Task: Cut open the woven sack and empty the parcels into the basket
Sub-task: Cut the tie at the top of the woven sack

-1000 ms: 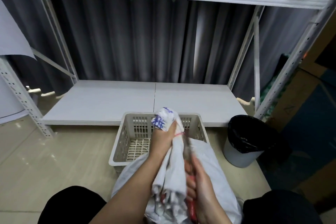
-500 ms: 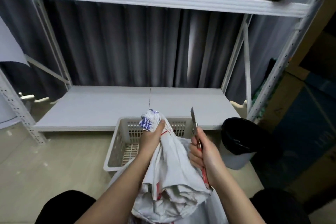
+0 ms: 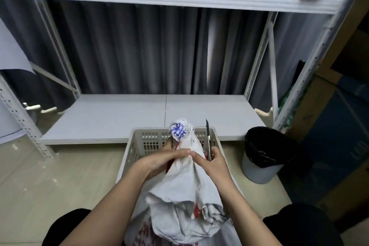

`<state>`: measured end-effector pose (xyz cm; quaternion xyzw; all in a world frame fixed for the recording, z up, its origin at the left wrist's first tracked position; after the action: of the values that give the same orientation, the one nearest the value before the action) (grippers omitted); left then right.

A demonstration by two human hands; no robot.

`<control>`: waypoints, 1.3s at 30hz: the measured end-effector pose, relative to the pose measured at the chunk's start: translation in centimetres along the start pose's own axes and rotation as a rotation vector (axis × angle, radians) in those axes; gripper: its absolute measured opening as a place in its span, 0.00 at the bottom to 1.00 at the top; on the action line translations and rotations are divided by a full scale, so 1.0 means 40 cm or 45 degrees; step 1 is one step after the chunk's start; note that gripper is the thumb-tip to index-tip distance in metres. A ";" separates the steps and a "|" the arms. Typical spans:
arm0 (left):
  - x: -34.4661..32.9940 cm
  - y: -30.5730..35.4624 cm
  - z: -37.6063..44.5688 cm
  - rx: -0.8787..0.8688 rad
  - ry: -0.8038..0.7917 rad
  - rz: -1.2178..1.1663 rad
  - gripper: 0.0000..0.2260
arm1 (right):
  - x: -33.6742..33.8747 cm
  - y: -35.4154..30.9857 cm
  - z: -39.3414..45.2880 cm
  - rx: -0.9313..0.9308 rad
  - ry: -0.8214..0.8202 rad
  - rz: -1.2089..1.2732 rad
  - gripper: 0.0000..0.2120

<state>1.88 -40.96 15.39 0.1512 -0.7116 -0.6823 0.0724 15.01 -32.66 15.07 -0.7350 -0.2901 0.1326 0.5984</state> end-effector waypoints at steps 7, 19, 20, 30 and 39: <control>0.005 -0.011 0.012 0.118 0.036 -0.409 0.05 | 0.010 0.005 0.030 -0.025 0.020 0.084 0.16; 0.090 -0.032 0.027 0.288 -0.172 -0.336 0.28 | 0.047 -0.006 0.050 -0.082 -0.027 0.106 0.18; 0.095 -0.030 0.028 0.290 -0.179 -0.358 0.25 | 0.051 -0.010 0.051 -0.080 -0.035 0.099 0.18; 0.115 -0.031 0.011 0.348 -0.089 -0.472 0.11 | 0.080 -0.023 0.049 -0.080 -0.035 0.092 0.17; 0.117 0.072 0.004 0.508 -0.112 0.808 0.12 | 0.101 -0.036 0.043 -0.030 -0.047 0.022 0.16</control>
<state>-2.90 -42.20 17.76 -0.0952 -0.8444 -0.4796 0.2187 16.91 -28.74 16.64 -0.7420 -0.2963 0.1476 0.5830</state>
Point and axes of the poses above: each hand's wrist, its own z-axis towards the middle knuckle, its own x-axis out of the back of the hand, y = z × x, the point moved 4 cm from there along z, towards the middle knuckle, and after that the axes turned 10 degrees about -x, right-handed, at the moved point
